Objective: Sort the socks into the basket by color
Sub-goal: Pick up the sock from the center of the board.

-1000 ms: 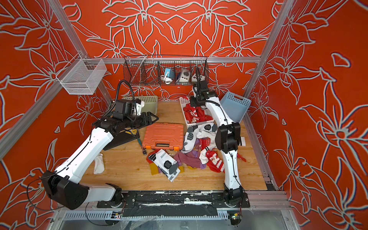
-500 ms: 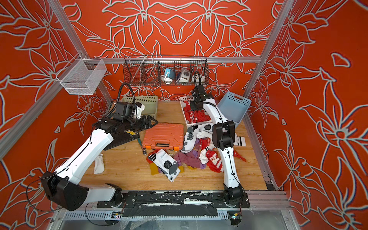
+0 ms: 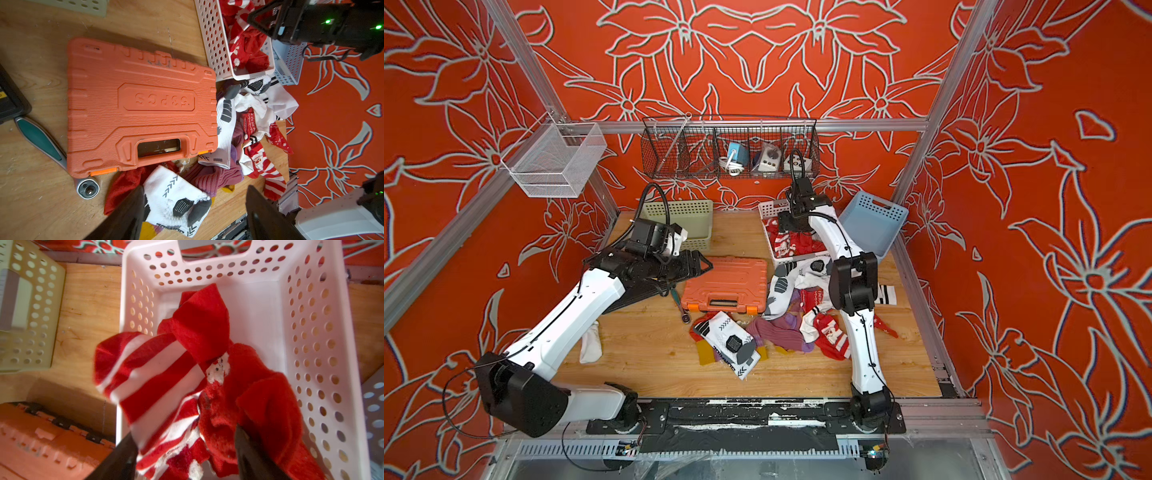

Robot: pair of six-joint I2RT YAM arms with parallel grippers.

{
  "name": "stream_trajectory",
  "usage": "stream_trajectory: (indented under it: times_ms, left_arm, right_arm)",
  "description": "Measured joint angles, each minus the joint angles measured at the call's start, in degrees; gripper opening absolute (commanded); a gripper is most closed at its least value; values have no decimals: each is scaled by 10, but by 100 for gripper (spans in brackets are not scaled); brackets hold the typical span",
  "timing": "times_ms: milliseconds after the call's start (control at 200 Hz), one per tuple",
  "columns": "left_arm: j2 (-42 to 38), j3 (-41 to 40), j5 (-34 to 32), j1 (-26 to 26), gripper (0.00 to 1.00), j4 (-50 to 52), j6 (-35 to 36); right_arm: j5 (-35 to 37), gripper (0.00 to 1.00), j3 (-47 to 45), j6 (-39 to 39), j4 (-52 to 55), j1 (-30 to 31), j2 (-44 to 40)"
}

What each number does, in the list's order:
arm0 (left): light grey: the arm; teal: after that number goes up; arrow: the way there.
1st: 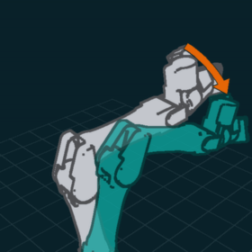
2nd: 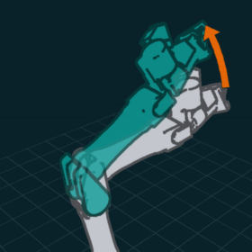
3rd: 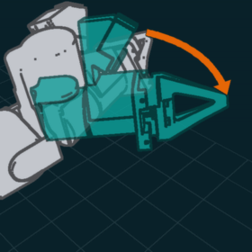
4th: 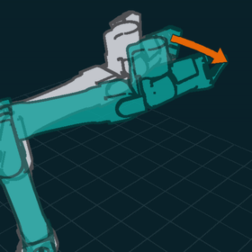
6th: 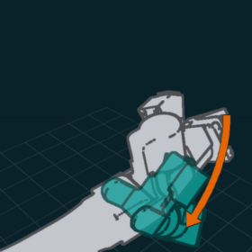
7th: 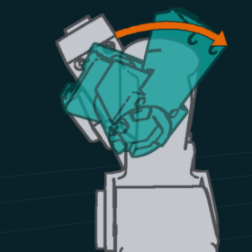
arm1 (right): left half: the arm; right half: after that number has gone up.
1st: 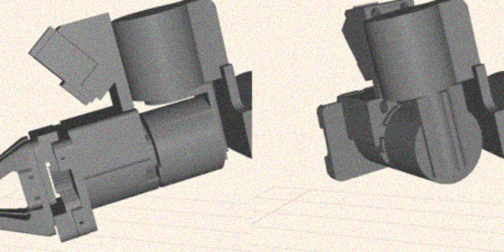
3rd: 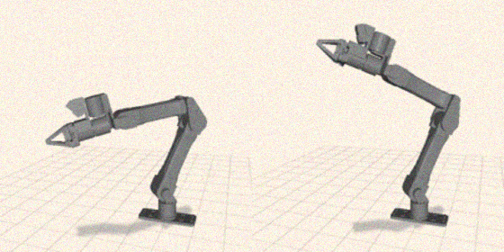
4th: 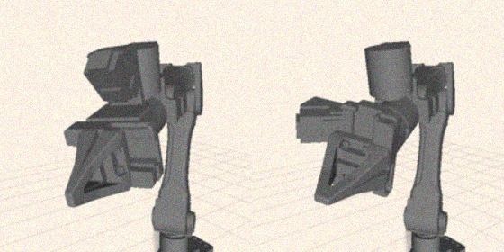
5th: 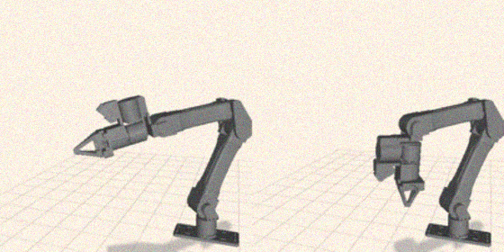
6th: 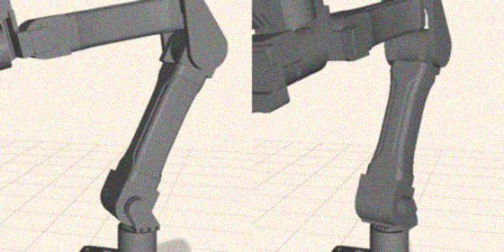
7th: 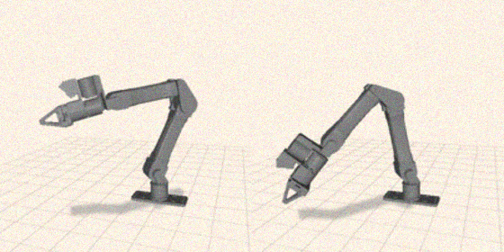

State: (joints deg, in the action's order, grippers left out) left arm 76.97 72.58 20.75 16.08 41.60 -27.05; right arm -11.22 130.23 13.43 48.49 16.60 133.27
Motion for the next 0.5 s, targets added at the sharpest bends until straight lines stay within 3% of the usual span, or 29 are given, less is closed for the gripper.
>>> stream_trajectory:
  times_ms: [115, 500]
  left_arm:
    - [1, -17, -1, 0, 76, 7, 0]
    - [13, -67, -18, 34, 76, 33, -6]
  right_arm:
    - [-10, 85, -32, 14, 0, -1, -38]
    - [-41, 87, -191, 43, -23, -1, -199]
